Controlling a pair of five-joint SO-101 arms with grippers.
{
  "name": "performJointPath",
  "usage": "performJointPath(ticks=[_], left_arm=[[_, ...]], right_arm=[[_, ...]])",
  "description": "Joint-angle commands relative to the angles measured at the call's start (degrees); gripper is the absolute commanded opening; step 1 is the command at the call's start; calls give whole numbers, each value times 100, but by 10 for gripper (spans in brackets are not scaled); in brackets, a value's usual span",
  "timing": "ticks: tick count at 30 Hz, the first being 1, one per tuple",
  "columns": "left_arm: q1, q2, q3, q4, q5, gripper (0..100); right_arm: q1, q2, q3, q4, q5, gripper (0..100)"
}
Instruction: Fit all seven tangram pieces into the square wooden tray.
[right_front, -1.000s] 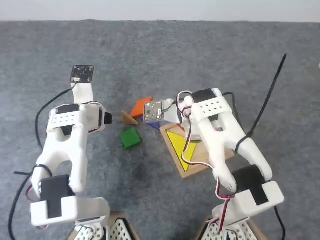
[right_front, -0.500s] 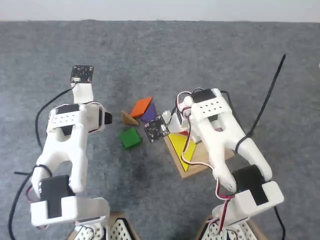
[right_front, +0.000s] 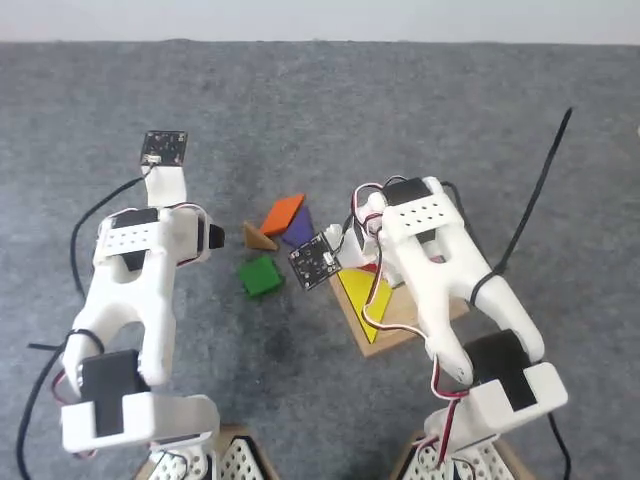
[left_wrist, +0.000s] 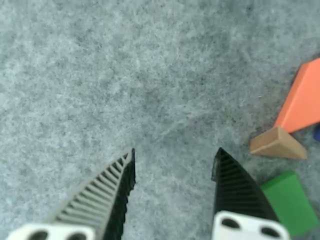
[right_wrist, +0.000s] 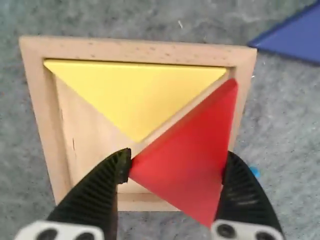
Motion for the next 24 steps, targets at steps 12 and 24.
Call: performJointPath(ticks=[12, 24], left_arm=[[-18, -18, -40, -70, -79, 247], [-26, -18, -40, -70, -79, 247]], right_arm=[[92, -374, -79, 92, -193, 306], [-286, -374, -571, -1024, -3648, 306]])
